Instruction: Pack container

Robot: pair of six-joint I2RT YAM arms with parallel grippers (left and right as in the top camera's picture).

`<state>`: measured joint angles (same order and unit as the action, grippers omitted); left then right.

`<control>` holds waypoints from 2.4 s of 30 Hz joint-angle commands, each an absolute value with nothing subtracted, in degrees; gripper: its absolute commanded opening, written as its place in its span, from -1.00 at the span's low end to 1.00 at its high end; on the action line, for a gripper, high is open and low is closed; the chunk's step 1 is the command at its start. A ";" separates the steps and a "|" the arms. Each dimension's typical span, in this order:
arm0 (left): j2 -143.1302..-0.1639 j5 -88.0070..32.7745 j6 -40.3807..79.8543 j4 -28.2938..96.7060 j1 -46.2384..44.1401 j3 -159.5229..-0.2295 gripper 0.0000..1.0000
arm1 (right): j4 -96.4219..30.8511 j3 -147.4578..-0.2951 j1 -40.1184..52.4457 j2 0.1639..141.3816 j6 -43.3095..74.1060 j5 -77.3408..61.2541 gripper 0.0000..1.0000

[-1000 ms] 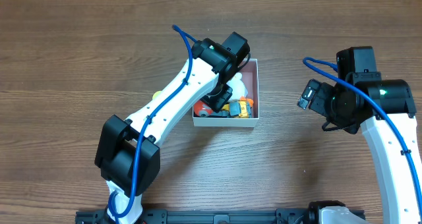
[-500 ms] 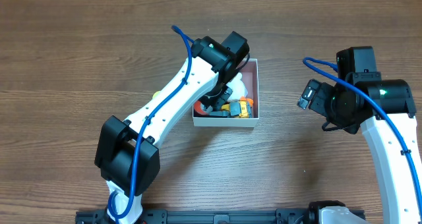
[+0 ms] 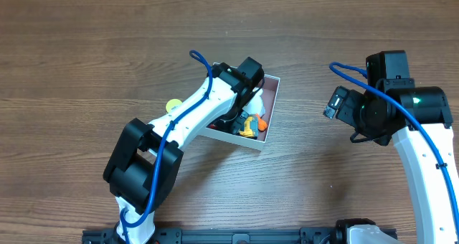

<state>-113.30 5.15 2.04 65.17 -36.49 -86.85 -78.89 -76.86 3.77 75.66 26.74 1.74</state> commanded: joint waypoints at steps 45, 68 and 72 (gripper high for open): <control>-112.60 -4.67 14.31 70.65 -28.03 -88.29 -0.90 | -77.91 -77.10 3.51 75.57 26.59 3.42 0.99; -111.96 1.06 33.34 64.62 -18.24 -79.35 -0.14 | -78.43 -77.10 3.51 75.57 26.59 4.03 1.00; -111.96 1.10 36.95 61.19 -16.58 -75.70 -0.17 | -78.74 -77.10 3.51 75.57 26.57 4.05 0.99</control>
